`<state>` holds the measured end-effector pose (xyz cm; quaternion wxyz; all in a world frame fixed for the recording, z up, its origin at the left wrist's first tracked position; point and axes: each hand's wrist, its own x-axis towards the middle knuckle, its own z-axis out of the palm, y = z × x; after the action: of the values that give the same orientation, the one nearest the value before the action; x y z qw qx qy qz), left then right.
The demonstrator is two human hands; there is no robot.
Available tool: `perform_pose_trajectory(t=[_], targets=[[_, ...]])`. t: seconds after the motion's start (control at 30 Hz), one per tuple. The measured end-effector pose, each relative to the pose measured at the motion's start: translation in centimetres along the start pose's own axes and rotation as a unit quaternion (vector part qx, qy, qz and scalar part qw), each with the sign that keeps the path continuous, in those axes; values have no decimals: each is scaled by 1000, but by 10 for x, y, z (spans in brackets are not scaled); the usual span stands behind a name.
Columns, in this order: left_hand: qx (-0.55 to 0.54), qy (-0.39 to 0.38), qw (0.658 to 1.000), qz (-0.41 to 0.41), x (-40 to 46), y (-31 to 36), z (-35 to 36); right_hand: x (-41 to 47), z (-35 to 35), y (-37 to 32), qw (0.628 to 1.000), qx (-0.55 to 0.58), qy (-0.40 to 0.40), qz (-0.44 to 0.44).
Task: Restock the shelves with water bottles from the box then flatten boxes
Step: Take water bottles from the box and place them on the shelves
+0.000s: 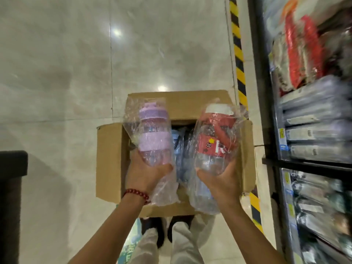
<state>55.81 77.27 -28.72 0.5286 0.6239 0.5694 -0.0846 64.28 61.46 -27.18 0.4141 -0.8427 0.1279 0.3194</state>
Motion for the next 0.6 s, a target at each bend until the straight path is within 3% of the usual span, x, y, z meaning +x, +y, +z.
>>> perform_pose_trajectory(t=[0.3, 0.6], targets=[[-30, -41, 990, 130, -125, 94, -76, -121, -84, -110, 985, 72, 33, -155], [-35, -56, 965, 253, -222, 170, -133, -210, -164, -174, 966, 141, 23, -214]])
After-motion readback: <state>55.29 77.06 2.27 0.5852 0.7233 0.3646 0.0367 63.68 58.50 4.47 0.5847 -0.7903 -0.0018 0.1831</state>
